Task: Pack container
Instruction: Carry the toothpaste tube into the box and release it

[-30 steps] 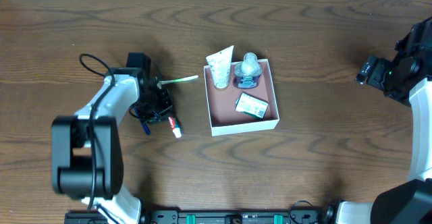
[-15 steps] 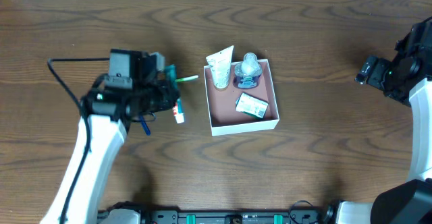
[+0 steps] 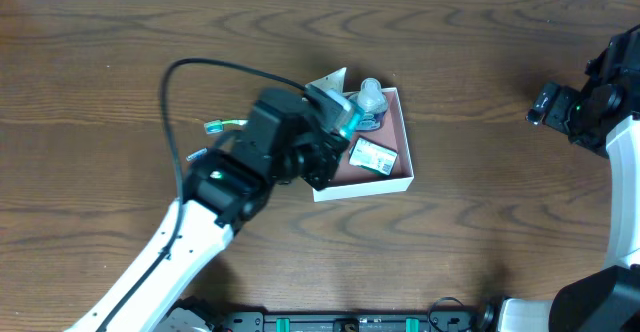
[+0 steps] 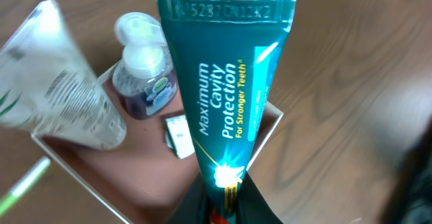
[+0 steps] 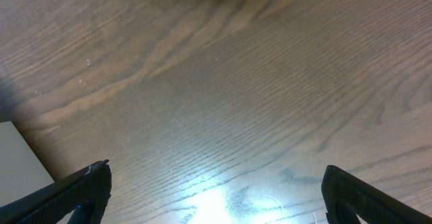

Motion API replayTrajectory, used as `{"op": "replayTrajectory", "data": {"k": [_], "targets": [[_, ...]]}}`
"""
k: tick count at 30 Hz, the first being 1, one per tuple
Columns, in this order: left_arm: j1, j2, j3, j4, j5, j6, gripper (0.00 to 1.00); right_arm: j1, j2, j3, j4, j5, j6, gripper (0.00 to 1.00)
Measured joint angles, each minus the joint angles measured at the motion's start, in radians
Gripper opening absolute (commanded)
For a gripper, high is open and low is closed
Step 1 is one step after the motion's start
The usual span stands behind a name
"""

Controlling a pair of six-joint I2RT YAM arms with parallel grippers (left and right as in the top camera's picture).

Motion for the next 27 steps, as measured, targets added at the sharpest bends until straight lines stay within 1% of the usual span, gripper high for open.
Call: {"op": "replayTrajectory", "data": {"k": [4,7,13,19,20,21,22,23,24,26,27], "targets": [[-0.053,0.054,0.0,0.0,-0.071,0.186,0.09,0.0,0.0,0.0,0.0,0.0,0.0,0.99],[-0.068,0.104,0.0,0.0,-0.113,0.32,0.09,0.0,0.0,0.0,0.0,0.0,0.0,0.99],[-0.068,0.194,0.0,0.0,-0.146,0.512,0.09,0.0,0.0,0.0,0.0,0.0,0.0,0.99],[-0.069,0.239,0.0,0.003,-0.157,0.64,0.1,0.0,0.0,0.0,0.0,0.0,0.0,0.99],[-0.07,0.24,0.0,0.008,-0.158,0.654,0.12,0.0,0.0,0.0,0.0,0.0,0.0,0.99],[-0.071,0.24,0.0,0.012,-0.16,0.666,0.17,0.0,0.0,0.0,0.0,0.0,0.0,0.99],[-0.073,0.24,0.0,0.014,-0.16,0.675,0.32,0.0,0.0,0.0,0.0,0.0,0.0,0.99],[-0.075,0.24,0.0,0.014,-0.162,0.685,0.4,0.0,0.0,0.0,0.0,0.0,0.0,0.99],[-0.081,0.24,0.0,0.014,-0.163,0.689,0.46,0.0,0.0,0.0,0.0,0.0,0.0,0.99],[-0.091,0.24,0.0,0.016,-0.164,0.697,0.52,0.0,0.0,0.0,0.0,0.0,0.0,0.99],[-0.097,0.24,0.0,0.018,-0.164,0.697,0.52,0.0,0.0,0.0,0.0,0.0,0.0,0.99]]}}
